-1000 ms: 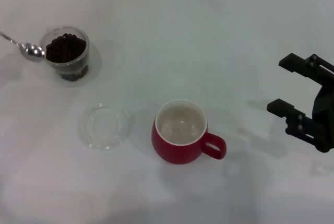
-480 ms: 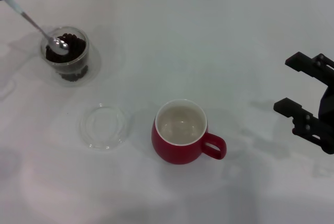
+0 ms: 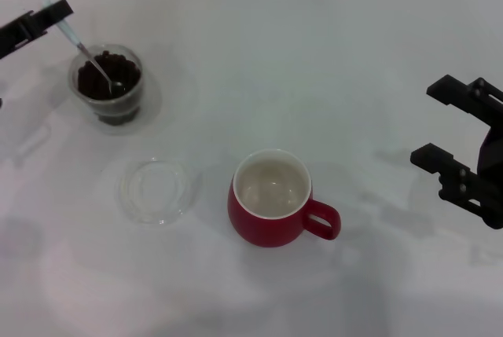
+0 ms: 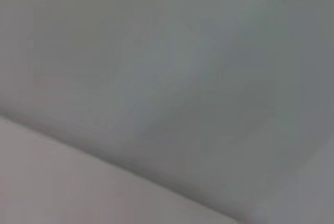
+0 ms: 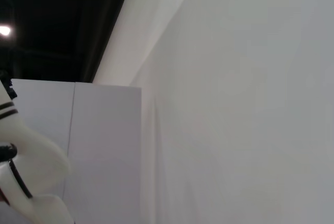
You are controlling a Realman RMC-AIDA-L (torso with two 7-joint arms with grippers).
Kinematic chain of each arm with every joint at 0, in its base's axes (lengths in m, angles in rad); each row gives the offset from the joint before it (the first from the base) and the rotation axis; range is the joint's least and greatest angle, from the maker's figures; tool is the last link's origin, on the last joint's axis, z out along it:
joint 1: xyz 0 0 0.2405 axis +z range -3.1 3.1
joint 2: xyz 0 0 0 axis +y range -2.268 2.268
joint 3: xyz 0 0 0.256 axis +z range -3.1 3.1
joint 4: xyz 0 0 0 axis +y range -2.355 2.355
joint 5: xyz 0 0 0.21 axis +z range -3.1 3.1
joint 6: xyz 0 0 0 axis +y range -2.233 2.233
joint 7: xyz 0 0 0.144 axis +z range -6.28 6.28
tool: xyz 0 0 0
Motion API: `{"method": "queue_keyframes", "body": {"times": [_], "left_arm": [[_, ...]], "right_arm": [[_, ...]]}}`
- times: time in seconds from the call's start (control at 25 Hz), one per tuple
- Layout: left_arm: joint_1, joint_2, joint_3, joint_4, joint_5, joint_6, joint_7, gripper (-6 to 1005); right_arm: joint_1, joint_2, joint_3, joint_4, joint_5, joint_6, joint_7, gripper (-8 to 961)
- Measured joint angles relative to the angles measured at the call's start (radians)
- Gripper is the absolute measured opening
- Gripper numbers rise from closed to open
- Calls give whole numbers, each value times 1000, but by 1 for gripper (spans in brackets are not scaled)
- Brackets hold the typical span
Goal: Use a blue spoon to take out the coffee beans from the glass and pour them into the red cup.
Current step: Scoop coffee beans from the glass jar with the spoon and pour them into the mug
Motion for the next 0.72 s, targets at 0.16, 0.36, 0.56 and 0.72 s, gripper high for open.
{"method": "queue_keyframes", "body": {"times": [0.16, 0.36, 0.56, 0.72], "left_arm": [[8, -6, 0, 8, 4, -15, -43, 129], [25, -5, 0, 10, -2, -18, -126, 130], [44, 1, -5, 13, -5, -15, -200, 130], [58, 11, -3, 31, -25, -12, -236, 129]], "right_arm": [[3, 0, 0, -10, 4, -1, 7, 710], [6, 0, 0, -9, 7, 1, 7, 709], [14, 0, 0, -9, 9, 9, 8, 710], [20, 0, 0, -6, 16, 19, 17, 709]]}}
